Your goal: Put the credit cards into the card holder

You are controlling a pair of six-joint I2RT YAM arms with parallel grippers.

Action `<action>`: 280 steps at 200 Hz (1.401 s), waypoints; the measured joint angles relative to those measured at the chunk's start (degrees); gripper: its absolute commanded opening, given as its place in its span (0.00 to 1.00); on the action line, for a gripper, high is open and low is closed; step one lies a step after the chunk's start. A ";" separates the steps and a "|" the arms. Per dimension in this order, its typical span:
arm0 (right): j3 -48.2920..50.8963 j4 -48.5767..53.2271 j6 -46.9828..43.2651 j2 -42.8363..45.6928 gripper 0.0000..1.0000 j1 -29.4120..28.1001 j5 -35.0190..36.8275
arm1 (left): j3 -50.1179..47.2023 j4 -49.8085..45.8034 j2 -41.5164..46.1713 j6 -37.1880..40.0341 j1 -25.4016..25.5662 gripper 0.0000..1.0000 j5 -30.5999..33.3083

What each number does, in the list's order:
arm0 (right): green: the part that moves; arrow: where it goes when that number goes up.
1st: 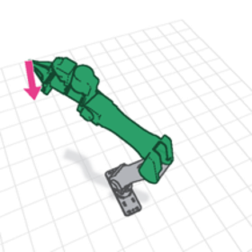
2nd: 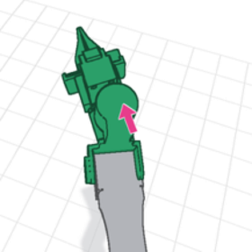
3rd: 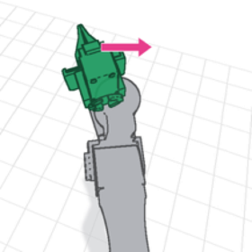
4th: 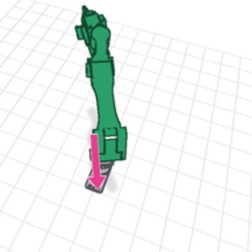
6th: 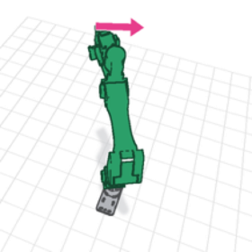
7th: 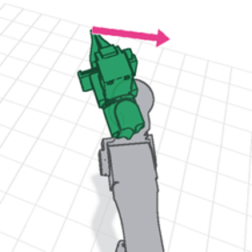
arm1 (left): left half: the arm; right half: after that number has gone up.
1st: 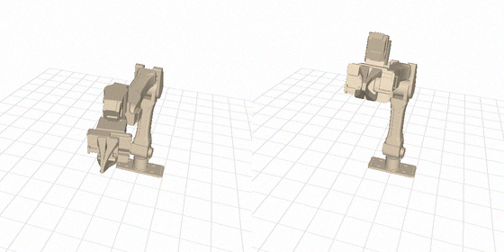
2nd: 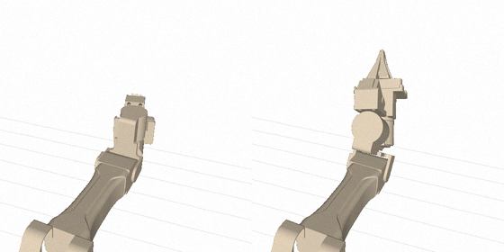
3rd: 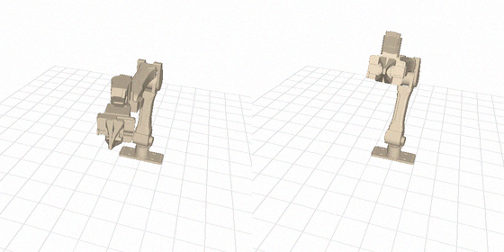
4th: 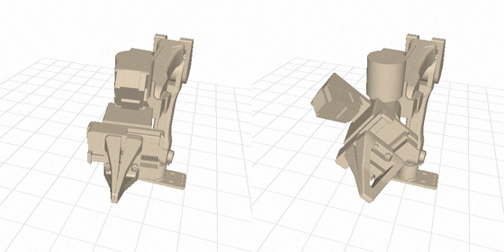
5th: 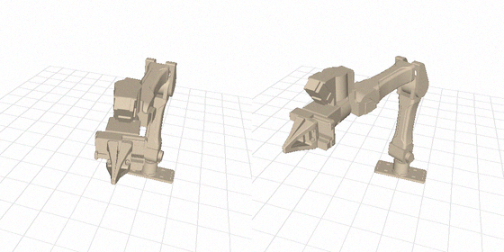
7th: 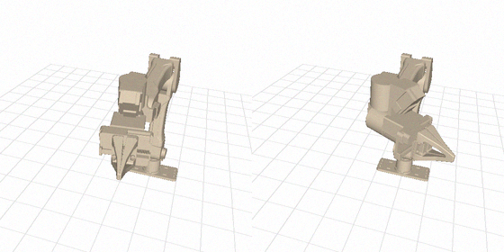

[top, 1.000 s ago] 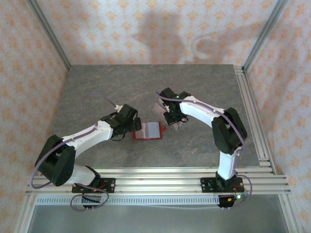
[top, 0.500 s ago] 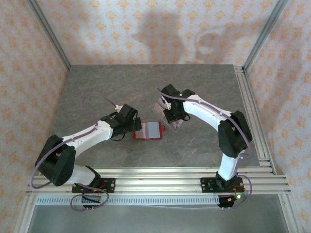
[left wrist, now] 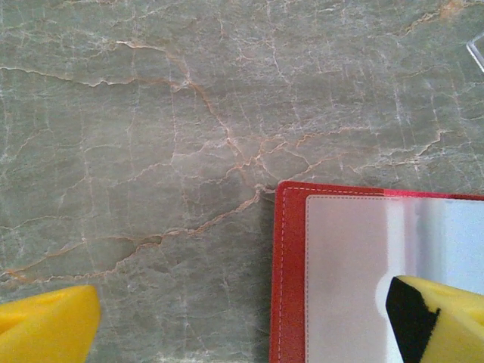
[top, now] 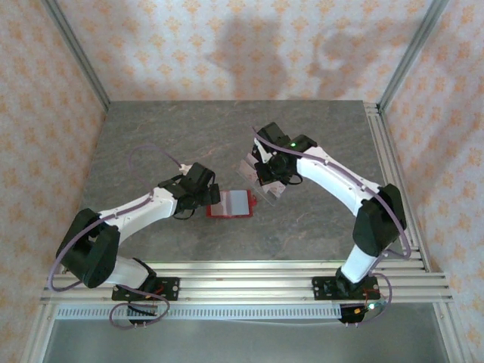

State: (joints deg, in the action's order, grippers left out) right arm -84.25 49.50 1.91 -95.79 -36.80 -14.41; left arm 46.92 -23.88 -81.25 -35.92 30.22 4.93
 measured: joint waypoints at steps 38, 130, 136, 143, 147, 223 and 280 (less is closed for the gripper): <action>0.59 -4.70 4.87 2.03 0.00 0.00 -6.14 | 0.00 0.00 -0.76 0.44 0.00 0.99 0.02; 24.26 -37.79 27.50 5.33 0.00 -0.02 -18.69 | -0.68 -0.63 -1.97 2.01 0.00 0.99 0.04; 25.73 -39.69 28.65 5.33 0.00 -0.09 -18.93 | -0.85 -0.63 -2.32 2.03 0.00 0.99 0.04; 27.19 -41.86 29.77 5.33 0.00 -0.15 -19.10 | -1.01 -0.63 -2.60 2.21 0.00 0.99 0.04; 28.06 -43.28 30.38 5.33 0.00 -0.20 -19.23 | -1.14 -0.63 -2.82 2.36 0.00 0.99 0.04; 35.12 -58.84 35.15 5.07 0.00 -0.83 -21.40 | -1.36 -0.92 -7.10 2.99 1.11 0.98 1.20; 38.34 -66.45 36.20 1.25 0.00 -1.09 -23.37 | -1.36 -2.03 -7.13 2.78 2.05 0.97 3.63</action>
State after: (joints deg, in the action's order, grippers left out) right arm -45.91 -16.95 38.11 -94.54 -37.89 -37.78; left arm 45.56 -25.91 -88.38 -33.15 32.27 8.56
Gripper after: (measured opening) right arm 0.041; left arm 0.974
